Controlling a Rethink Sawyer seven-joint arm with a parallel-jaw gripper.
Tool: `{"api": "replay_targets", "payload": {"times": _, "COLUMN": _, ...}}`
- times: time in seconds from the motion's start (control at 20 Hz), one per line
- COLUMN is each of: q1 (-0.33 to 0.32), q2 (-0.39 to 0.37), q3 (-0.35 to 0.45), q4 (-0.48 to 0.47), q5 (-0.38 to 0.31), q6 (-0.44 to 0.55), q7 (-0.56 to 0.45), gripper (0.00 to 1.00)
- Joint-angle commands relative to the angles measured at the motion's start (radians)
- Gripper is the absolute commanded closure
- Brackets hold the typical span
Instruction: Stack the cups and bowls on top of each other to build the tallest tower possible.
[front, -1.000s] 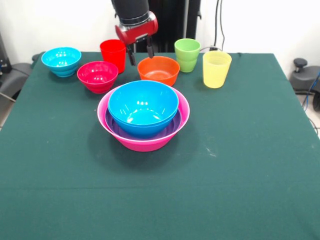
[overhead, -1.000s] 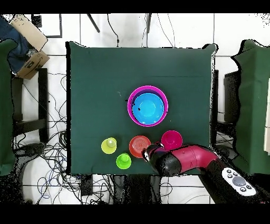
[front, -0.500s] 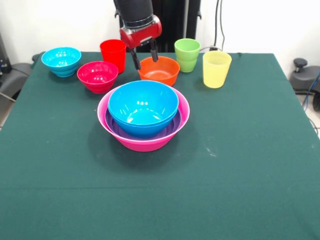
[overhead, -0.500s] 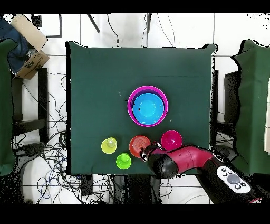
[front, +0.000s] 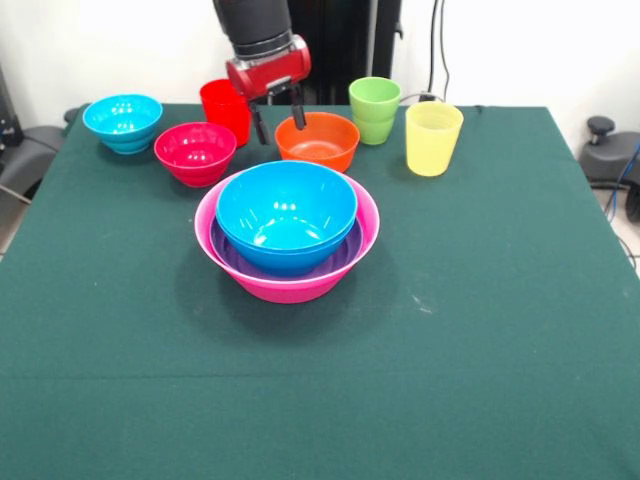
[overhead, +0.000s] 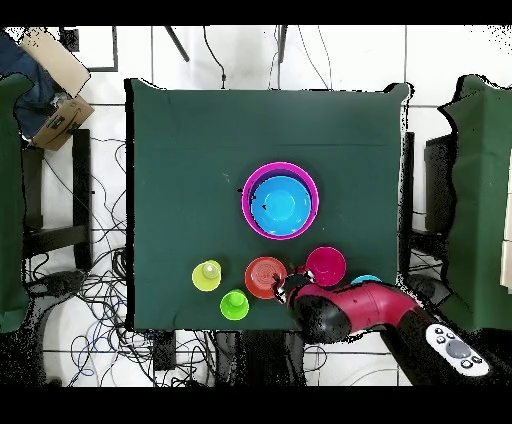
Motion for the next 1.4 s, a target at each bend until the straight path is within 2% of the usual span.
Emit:
{"api": "replay_targets", "payload": {"times": 0.05, "q1": -0.010, "q2": 0.028, "q3": 0.058, "q4": -0.018, "q5": -0.107, "q6": -0.069, "q7": -0.007, "gripper": 0.00}}
{"api": "replay_targets", "payload": {"times": 0.4, "q1": 0.049, "q2": 0.014, "q3": -0.005, "q4": -0.034, "q5": -0.146, "q6": -0.117, "q7": 0.045, "gripper": 0.00}}
{"api": "replay_targets", "payload": {"times": 0.5, "q1": 0.126, "q2": 0.022, "q3": -0.077, "q4": -0.072, "q5": -0.155, "q6": -0.149, "q7": 0.093, "gripper": 0.00}}
{"api": "replay_targets", "payload": {"times": 0.6, "q1": 0.208, "q2": 0.033, "q3": -0.130, "q4": -0.116, "q5": -0.136, "q6": -0.139, "q7": 0.132, "gripper": 0.00}}
{"api": "replay_targets", "payload": {"times": 0.75, "q1": 0.232, "q2": 0.021, "q3": -0.123, "q4": -0.126, "q5": -0.080, "q6": -0.092, "q7": 0.126, "gripper": 0.00}}
{"api": "replay_targets", "payload": {"times": 1.1, "q1": 0.299, "q2": 0.017, "q3": -0.176, "q4": -0.173, "q5": -0.030, "q6": -0.060, "q7": 0.137, "gripper": 0.00}}
{"api": "replay_targets", "payload": {"times": 1.25, "q1": 0.294, "q2": 0.027, "q3": -0.167, "q4": -0.192, "q5": -0.001, "q6": -0.022, "q7": 0.116, "gripper": 0.00}}
{"api": "replay_targets", "payload": {"times": 1.4, "q1": 0.215, "q2": 0.024, "q3": -0.096, "q4": -0.159, "q5": 0.020, "q6": -0.015, "q7": 0.063, "gripper": 0.00}}
